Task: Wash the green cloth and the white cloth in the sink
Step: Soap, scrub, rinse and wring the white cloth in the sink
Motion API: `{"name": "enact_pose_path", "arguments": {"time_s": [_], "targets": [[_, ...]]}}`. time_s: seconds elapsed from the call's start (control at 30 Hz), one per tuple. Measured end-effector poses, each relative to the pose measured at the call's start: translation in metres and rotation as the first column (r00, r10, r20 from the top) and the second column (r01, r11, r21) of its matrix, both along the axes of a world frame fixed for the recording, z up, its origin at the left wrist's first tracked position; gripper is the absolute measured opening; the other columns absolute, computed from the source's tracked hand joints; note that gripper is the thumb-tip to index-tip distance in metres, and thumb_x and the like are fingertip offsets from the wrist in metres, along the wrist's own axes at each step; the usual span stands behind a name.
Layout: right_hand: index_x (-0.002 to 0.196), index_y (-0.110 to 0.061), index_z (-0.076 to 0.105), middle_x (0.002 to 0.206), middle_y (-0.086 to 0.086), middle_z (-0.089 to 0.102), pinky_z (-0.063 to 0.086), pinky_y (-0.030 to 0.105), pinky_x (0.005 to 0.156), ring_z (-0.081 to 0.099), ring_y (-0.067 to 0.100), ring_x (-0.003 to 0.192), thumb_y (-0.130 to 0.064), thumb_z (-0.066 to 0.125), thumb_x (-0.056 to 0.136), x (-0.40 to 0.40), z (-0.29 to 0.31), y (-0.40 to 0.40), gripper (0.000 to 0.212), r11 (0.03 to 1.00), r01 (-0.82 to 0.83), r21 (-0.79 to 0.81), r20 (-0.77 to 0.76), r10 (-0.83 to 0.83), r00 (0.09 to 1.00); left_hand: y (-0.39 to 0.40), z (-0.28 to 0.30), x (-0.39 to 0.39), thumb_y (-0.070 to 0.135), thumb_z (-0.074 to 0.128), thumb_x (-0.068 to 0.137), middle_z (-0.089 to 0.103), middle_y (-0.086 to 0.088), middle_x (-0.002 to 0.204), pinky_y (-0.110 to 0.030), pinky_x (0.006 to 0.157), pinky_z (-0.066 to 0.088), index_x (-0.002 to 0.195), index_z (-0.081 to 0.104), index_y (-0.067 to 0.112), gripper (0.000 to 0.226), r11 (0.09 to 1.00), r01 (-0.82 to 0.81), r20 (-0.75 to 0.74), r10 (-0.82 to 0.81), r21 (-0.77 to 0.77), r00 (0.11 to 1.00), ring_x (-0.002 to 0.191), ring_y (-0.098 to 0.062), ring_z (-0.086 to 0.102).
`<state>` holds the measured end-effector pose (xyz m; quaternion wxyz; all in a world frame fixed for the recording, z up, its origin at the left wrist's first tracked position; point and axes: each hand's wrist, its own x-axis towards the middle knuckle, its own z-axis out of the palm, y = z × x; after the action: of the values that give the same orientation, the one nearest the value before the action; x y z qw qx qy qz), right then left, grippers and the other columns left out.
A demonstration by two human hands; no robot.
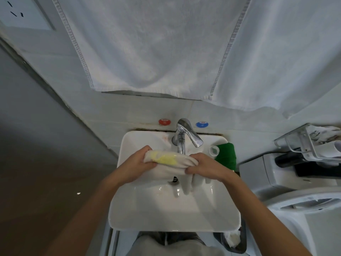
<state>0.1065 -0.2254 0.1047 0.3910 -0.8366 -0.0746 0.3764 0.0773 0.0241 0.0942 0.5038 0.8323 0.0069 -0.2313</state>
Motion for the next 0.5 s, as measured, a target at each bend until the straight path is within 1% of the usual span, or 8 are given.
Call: {"name": "enact_pose_path", "arguments": {"time_s": [0.07, 0.1, 0.23, 0.27, 0.33, 0.4, 0.43, 0.5], "targets": [[0.105, -0.012, 0.066, 0.098, 0.005, 0.069, 0.047, 0.025, 0.077, 0.062, 0.015, 0.086, -0.016, 0.065, 0.087, -0.004, -0.005, -0.001, 0.019, 0.996, 0.036, 0.077, -0.025, -0.035, 0.999, -0.003, 0.000, 0.000, 0.015, 0.059, 0.091, 0.054, 0.007, 0.084, -0.022, 0.064, 0.037, 0.090, 0.047, 0.023, 0.014, 1.000, -0.013, 0.010, 0.013, 0.014, 1.000, 0.076, -0.008, 0.051], [0.111, -0.015, 0.062, 0.104, 0.003, 0.068, 0.049, 0.026, 0.081, 0.063, 0.015, 0.092, -0.019, 0.065, 0.089, -0.007, -0.009, -0.002, 0.023, 0.994, 0.044, 0.095, -0.029, -0.042, 0.999, -0.005, -0.001, 0.001, 0.015, 0.058, 0.091, 0.055, 0.008, 0.088, -0.020, 0.066, 0.038, 0.095, 0.047, 0.023, 0.014, 0.999, -0.027, 0.019, 0.026, 0.017, 0.999, 0.080, -0.008, 0.053], [0.111, -0.017, 0.055, 0.106, 0.006, 0.065, 0.052, 0.035, 0.085, 0.063, 0.020, 0.096, -0.026, 0.068, 0.089, -0.017, -0.022, -0.003, 0.028, 0.973, 0.153, 0.172, -0.025, -0.151, 0.988, -0.008, -0.002, -0.003, 0.016, 0.059, 0.090, 0.055, 0.011, 0.103, -0.012, 0.074, 0.040, 0.111, 0.047, 0.024, 0.025, 0.998, -0.058, 0.020, 0.058, -0.010, 0.998, 0.092, -0.005, 0.054], [0.112, -0.017, 0.057, 0.106, 0.006, 0.065, 0.052, 0.035, 0.086, 0.063, 0.020, 0.097, -0.027, 0.068, 0.088, -0.020, -0.023, -0.001, 0.028, 0.948, 0.211, 0.238, -0.051, -0.205, 0.978, -0.009, -0.003, -0.006, 0.019, 0.062, 0.089, 0.056, 0.012, 0.106, -0.015, 0.077, 0.042, 0.113, 0.047, 0.027, 0.030, 0.997, -0.058, -0.006, 0.058, -0.047, 0.998, 0.095, -0.005, 0.055], [0.113, -0.016, 0.059, 0.107, 0.006, 0.066, 0.052, 0.034, 0.088, 0.063, 0.019, 0.099, -0.038, 0.065, 0.088, -0.026, -0.024, 0.005, 0.035, 0.860, 0.369, 0.354, -0.129, -0.346, 0.929, -0.014, -0.006, -0.012, 0.024, 0.062, 0.088, 0.057, 0.011, 0.111, -0.023, 0.084, 0.046, 0.118, 0.046, 0.033, 0.034, 0.986, -0.087, -0.083, 0.076, -0.142, 0.994, 0.099, -0.006, 0.057], [0.111, -0.008, 0.060, 0.105, 0.008, 0.066, 0.050, 0.033, 0.091, 0.063, 0.017, 0.097, -0.049, 0.052, 0.093, -0.029, -0.023, 0.015, 0.046, 0.752, 0.537, 0.382, -0.148, -0.524, 0.839, -0.024, -0.008, -0.017, 0.034, 0.050, 0.096, 0.059, 0.014, 0.111, -0.022, 0.087, 0.045, 0.115, 0.050, 0.037, 0.019, 0.961, -0.169, -0.118, 0.146, -0.219, 0.982, 0.101, -0.001, 0.057], [0.108, -0.005, 0.062, 0.103, 0.011, 0.067, 0.050, 0.030, 0.089, 0.063, 0.016, 0.095, -0.047, 0.045, 0.097, -0.029, -0.025, 0.022, 0.047, 0.705, 0.599, 0.378, -0.132, -0.600, 0.789, -0.030, -0.010, -0.018, 0.040, 0.040, 0.099, 0.061, 0.016, 0.107, -0.020, 0.086, 0.044, 0.109, 0.053, 0.036, 0.017, 0.952, -0.219, -0.079, 0.206, -0.216, 0.975, 0.099, -0.001, 0.057], [0.094, -0.003, 0.064, 0.088, 0.010, 0.067, 0.050, 0.020, 0.077, 0.062, 0.011, 0.083, -0.040, 0.041, 0.101, -0.028, -0.025, 0.039, 0.044, 0.625, 0.681, 0.382, -0.099, -0.705, 0.702, -0.047, -0.011, -0.020, 0.038, 0.033, 0.099, 0.060, 0.014, 0.087, -0.016, 0.077, 0.042, 0.088, 0.055, 0.022, 0.029, 0.913, -0.347, 0.032, 0.361, -0.213, 0.932, 0.086, -0.008, 0.057]]}}
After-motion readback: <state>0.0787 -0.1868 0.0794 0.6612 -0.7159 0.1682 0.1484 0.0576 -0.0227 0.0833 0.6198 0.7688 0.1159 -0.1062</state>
